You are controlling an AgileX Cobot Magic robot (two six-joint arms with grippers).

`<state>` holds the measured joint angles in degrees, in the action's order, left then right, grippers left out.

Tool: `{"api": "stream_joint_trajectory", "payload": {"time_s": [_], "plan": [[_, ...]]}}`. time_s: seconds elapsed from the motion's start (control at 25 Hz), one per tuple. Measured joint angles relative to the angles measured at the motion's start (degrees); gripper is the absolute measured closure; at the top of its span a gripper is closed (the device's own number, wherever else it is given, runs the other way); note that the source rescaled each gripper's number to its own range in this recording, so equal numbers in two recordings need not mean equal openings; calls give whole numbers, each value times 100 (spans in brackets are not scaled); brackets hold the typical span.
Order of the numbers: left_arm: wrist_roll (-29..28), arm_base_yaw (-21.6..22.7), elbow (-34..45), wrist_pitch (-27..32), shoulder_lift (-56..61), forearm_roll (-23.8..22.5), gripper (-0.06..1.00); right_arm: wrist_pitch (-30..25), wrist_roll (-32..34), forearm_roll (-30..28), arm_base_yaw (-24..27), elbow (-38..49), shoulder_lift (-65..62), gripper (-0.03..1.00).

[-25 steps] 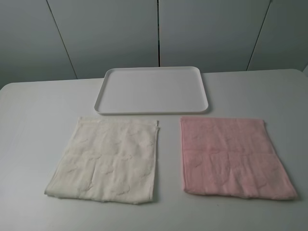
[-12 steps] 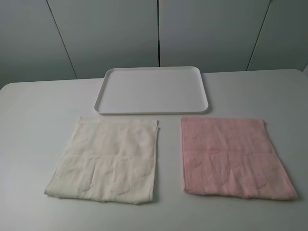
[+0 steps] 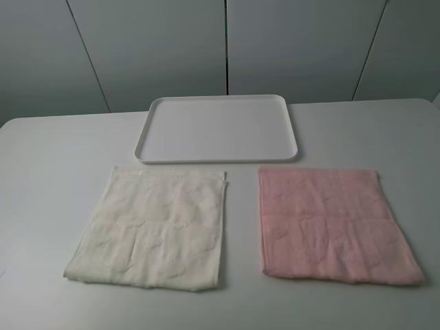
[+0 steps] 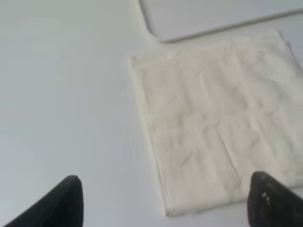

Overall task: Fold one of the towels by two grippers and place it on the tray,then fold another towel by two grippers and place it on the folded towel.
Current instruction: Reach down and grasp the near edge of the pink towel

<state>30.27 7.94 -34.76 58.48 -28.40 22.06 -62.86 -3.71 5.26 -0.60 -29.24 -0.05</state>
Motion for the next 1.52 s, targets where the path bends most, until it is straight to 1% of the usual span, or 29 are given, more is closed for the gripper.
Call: {"api": "stream_joint_trajectory", "payload": {"time_s": [0.08,0.2,0.28,0.32,0.4,0.44,0.52,0.6,0.64,0.72,0.76,0.84,0.96,1.08,1.16,1.36,1.52], "plan": [[443,0,-212,-180,-674,250,2,0,11,0,0,0,0,-3],[952,0,-647,-312,-1683,694,2,0,104,-23,0,0,0,-3],[1174,-187,-986,-428,-2345,781,2,0,199,-110,0,0,0,-3],[1241,-382,-1144,-520,-2614,746,2,0,226,-140,0,0,0,-3],[1263,-916,-1421,-780,-3214,533,2,0,249,-156,0,0,0,-3],[1214,-1289,-1563,-945,-3495,363,2,0,258,-156,0,0,0,-3],[971,-2067,-1848,-1278,-4004,-78,2,0,258,-156,0,0,0,-3],[610,-2925,-2232,-1416,-4600,-770,2,0,258,-156,0,0,0,-3],[381,-3313,-2423,-1416,-4861,-1151,2,0,258,-156,0,0,0,-3],[66,-3923,-2925,-1306,-5554,-1719,2,0,258,-156,0,0,0,-3],[-23,-4197,-3147,-1166,-5861,-1918,2,0,258,-166,0,0,0,-3],[-62,-4627,-3665,-864,-6596,-2158,2,0,258,-166,0,0,0,-3],[151,-5181,-4294,-457,-7547,-2308,2,0,261,-166,0,0,0,-3],[437,-5699,-4772,-203,-8330,-2355,2,0,261,-166,0,0,0,-3],[523,-5975,-5035,-88,-8755,-2371,2,0,261,-166,0,0,0,-3],[575,-6530,-5285,-47,-9187,-2383,2,0,261,-166,0,0,0,-3],[612,-6814,-5310,-65,-9333,-2145,2,0,261,-166,0,0,0,-3]]}}
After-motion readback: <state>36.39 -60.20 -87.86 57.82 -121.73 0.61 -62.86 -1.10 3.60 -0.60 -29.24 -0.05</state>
